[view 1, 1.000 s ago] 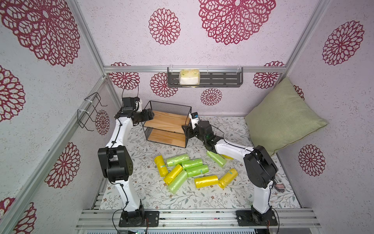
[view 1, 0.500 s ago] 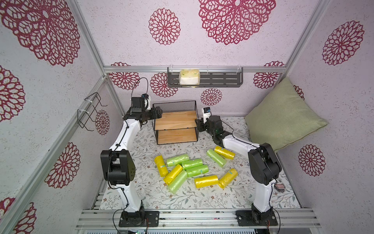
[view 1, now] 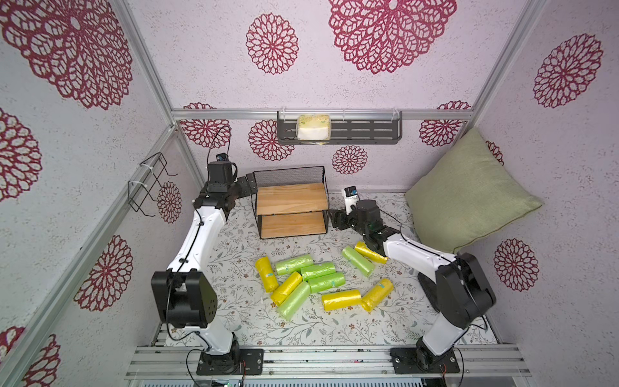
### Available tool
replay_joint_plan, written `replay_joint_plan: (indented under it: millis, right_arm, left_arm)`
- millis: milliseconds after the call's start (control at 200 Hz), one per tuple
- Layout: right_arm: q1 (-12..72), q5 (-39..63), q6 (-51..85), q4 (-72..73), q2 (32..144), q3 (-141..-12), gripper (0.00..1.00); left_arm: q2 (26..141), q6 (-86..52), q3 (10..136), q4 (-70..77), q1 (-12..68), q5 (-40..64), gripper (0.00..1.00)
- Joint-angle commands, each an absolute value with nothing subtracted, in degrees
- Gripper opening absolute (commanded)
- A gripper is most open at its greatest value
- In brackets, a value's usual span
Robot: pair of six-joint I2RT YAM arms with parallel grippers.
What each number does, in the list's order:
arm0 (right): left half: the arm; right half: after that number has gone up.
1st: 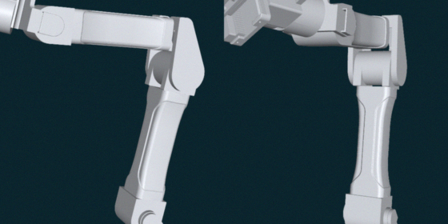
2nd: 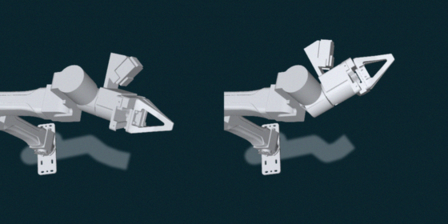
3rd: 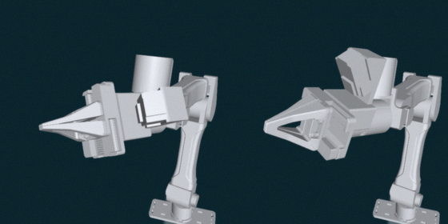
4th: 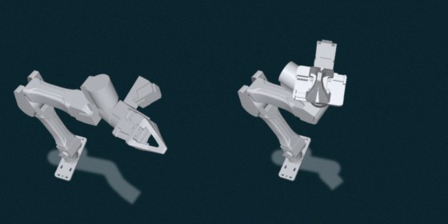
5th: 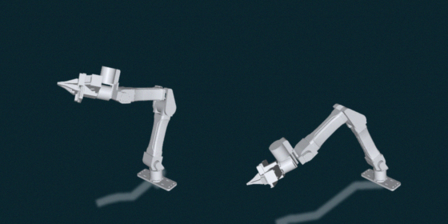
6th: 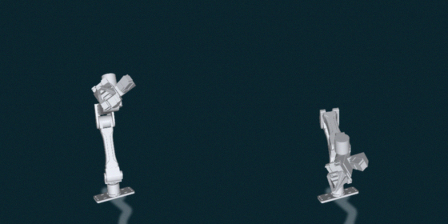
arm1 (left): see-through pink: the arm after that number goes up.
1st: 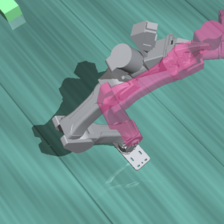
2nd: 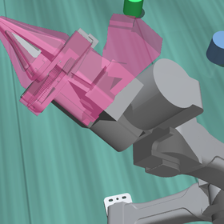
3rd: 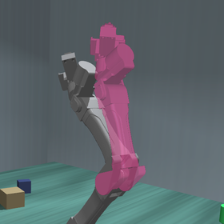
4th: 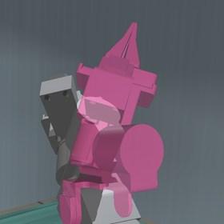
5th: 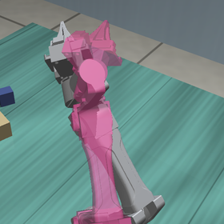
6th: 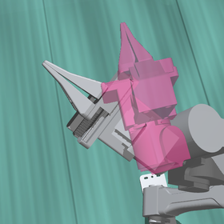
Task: Sort the rolls of trash bags by color and place them on the shelf
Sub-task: Adjust the shelf at the center of the board, then pick up the roll of trash bags from the center of the board.
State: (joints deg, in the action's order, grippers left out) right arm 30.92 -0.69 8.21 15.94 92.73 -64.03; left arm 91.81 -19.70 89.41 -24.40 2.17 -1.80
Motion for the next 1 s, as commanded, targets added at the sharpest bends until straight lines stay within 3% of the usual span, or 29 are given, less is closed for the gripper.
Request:
replay_joint_plan:
  millis: [0, 250, 380, 555, 995]
  right_arm:
    - [30.7, -1.6, 4.8, 10.7, 83.1, -58.7, 0.82]
    - [30.9, -2.0, 6.0, -1.3, 72.0, -46.8, 0.83]
    - [30.8, -3.3, 6.1, -3.0, 72.8, -43.2, 0.81]
    - [28.9, -2.2, 5.9, -2.8, 76.7, -41.0, 0.80]
    - [25.2, 0.3, -0.1, -7.4, 84.7, -43.2, 0.78]
  left_arm:
    - [84.9, -22.6, 83.7, -19.2, 7.5, -1.1, 0.96]
    - [80.1, -22.2, 73.7, -23.1, 23.2, -1.0, 0.95]
    - [80.7, -24.9, 69.8, -20.7, 27.8, 6.8, 0.95]
    - [82.4, -29.1, 64.0, -14.9, 29.4, 15.3, 0.94]
    - [85.3, -27.3, 64.1, -16.2, 29.8, 14.2, 0.94]
